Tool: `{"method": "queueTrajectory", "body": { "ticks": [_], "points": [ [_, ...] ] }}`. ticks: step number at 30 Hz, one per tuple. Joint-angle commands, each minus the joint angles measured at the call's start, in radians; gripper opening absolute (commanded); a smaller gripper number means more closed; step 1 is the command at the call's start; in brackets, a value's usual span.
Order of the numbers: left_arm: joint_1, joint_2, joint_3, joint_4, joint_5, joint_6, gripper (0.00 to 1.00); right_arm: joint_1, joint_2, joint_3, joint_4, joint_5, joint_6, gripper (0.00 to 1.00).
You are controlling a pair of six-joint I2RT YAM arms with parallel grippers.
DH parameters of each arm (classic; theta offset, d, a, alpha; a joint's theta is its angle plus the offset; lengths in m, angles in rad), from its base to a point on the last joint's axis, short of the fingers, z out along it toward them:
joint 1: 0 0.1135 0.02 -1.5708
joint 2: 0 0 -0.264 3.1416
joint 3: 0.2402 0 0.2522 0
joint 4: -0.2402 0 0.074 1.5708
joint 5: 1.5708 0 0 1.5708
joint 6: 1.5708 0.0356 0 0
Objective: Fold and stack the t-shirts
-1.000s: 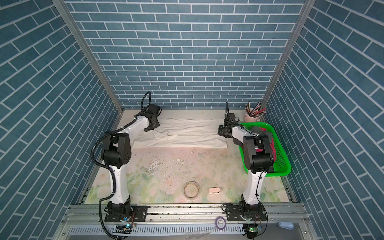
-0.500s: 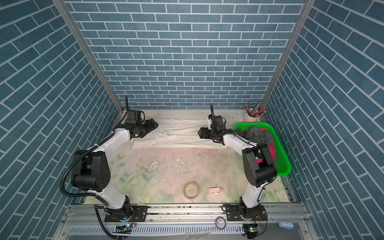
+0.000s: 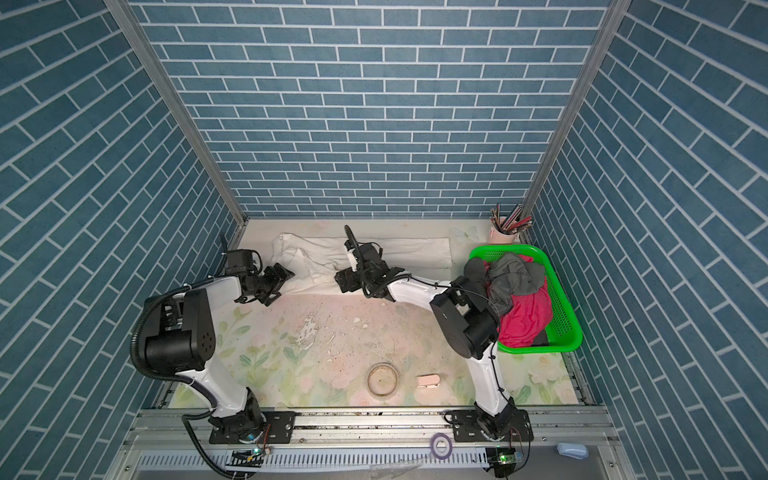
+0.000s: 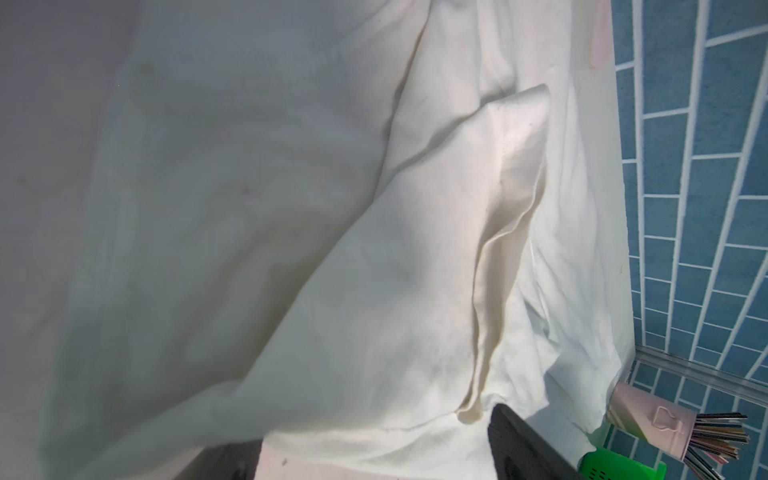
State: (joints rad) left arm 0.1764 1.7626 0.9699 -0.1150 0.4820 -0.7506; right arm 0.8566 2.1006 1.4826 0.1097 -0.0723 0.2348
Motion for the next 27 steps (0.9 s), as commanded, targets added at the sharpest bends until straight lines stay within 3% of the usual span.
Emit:
{"method": "queueTrajectory", "body": {
  "ticks": [1, 7, 13, 20, 27],
  "points": [
    [0.023, 0.032, 0.037, 0.04, 0.024, -0.03, 0.87, 0.034, 0.077, 0.084, 0.043, 0.113, -0.192, 0.86],
    [0.077, -0.01, 0.043, 0.024, 0.034, -0.042, 0.87, 0.072, 0.22, 0.27, 0.019, 0.154, -0.257, 0.77],
    [0.102, -0.03, 0.042, 0.033, 0.12, -0.074, 0.87, 0.111, 0.38, 0.496, -0.068, 0.211, -0.292, 0.7],
    [0.101, -0.117, 0.003, 0.093, 0.157, -0.141, 0.87, 0.152, 0.41, 0.538, -0.083, 0.224, -0.308, 0.64],
    [0.077, -0.022, 0.001, 0.199, 0.187, -0.212, 0.87, 0.162, 0.444, 0.556, -0.107, 0.247, -0.277, 0.57]
  ]
}}
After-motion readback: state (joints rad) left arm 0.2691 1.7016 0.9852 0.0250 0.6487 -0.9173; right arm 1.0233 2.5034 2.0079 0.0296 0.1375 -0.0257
